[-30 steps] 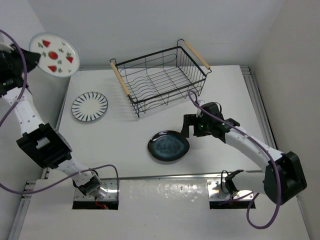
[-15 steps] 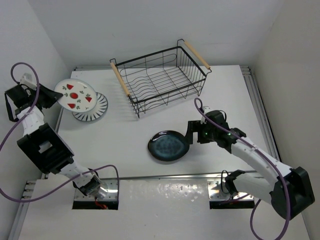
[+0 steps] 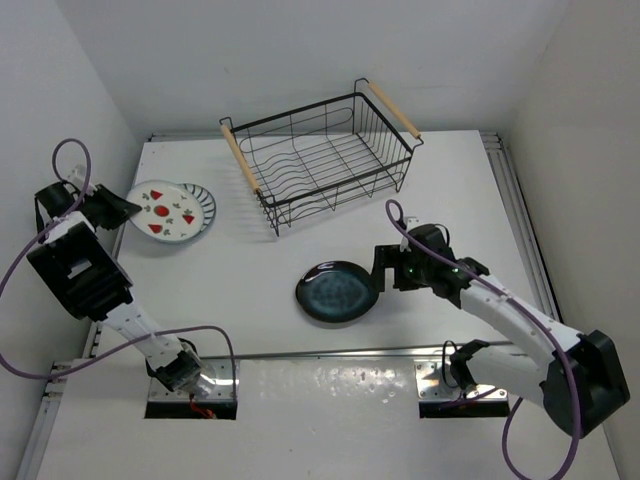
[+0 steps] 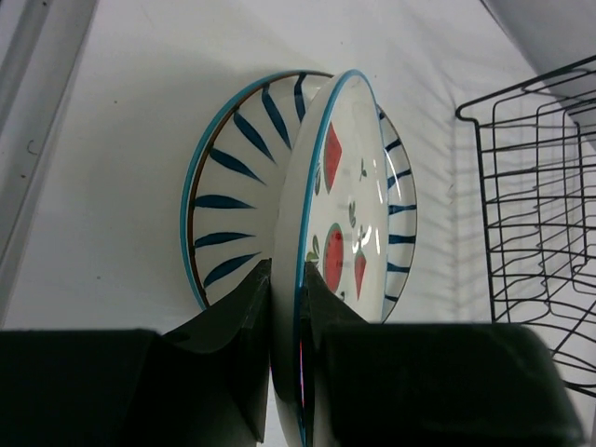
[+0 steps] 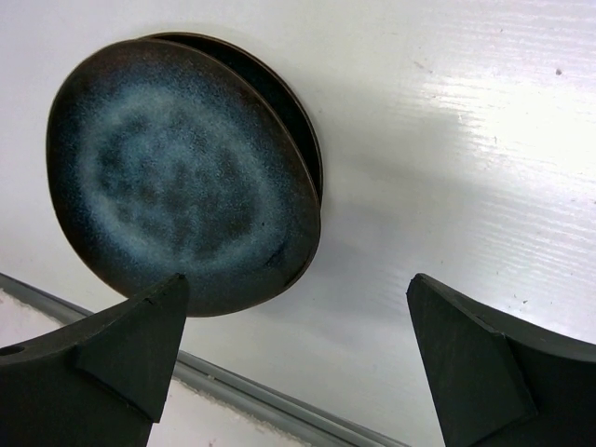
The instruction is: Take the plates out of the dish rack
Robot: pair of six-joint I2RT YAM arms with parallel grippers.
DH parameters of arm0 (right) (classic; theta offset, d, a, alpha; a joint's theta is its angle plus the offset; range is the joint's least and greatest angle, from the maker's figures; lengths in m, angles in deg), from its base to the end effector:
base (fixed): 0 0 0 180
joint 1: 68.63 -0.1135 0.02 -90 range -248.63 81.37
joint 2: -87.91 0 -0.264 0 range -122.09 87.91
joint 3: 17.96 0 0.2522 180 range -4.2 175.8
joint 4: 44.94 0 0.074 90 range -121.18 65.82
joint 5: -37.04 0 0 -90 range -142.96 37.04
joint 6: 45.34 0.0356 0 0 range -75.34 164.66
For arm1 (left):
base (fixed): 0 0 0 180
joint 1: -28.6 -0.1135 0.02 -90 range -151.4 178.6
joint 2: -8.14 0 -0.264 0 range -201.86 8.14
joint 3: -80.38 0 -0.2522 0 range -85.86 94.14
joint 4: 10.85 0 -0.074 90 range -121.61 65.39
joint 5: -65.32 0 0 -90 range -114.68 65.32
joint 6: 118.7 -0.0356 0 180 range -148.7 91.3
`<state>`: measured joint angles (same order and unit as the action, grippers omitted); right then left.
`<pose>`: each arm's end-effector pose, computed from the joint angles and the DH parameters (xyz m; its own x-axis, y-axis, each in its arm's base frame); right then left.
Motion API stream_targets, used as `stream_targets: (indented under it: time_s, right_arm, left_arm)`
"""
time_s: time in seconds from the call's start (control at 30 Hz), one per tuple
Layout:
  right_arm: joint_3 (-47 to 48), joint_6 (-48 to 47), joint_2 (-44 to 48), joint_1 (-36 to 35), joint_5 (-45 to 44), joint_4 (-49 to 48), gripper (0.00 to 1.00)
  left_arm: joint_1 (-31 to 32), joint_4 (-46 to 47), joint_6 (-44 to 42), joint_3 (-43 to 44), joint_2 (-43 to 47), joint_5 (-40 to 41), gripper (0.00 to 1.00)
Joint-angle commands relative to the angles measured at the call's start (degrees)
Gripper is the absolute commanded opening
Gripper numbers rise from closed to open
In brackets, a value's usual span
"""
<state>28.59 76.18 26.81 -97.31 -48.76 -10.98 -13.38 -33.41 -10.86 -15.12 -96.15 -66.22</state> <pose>0.1822 0.1026 0.1992 -0.8327 0.1388 -0.5361 -0.1007 0.9140 0.3931 0.3108 0.2479 0.2161 -0.4349 -0.6998 -0.5666 -0.2832 0.7037 -0.6517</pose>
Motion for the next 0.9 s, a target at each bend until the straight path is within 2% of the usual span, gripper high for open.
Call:
stream_targets:
  time_s: [0.0, 0.03, 0.13, 0.17, 0.27, 0.43, 0.57, 0.87]
  right_arm:
    - [1.9, 0.5, -1.0, -0.8, -1.3, -0.1, 0.99]
    - [2.1, 0.4, -1.4, -0.9, -1.4, 0.1, 0.99]
    - [2.3, 0.5, -1.8, -1.2, -1.4, 0.1, 0.99]
    - [2.3, 0.5, -1.8, -1.1, -1.4, 0.1, 0.99]
    - [2.4, 0.1, -2.1, -1.2, -1.4, 0.2, 0.99]
    - [2.6, -0.1, -2.0, -1.1, -1.7, 0.6, 0.99]
    - [2.7, -0.2, -2.2, -1.3, -1.6, 0.5, 0.99]
    - [3.2, -0.5, -3.1, -1.3, -1.0, 0.4, 0.99]
  left_arm:
    - [1.6, 4.0, -1.1, 1.5, 0.9, -4.3, 0.06]
    - [1.9, 3.9, -1.8, 1.6, 0.7, -3.9, 0.08]
    - [2.2, 3.1, -3.0, 1.7, -1.1, -2.6, 0.21]
    - [2.3, 2.9, -3.2, 1.8, -1.7, -2.1, 0.33]
    - [2.3, 1.1, -3.6, 3.1, -4.6, -1.3, 0.49]
    - [3.0, -4.3, -6.2, 6.4, -8.7, 1.9, 0.56]
    - [4.0, -7.0, -8.7, 7.7, -9.6, 5.1, 0.66]
    - [9.6, -13.1, -17.5, 10.9, -8.9, 16.4, 0.71]
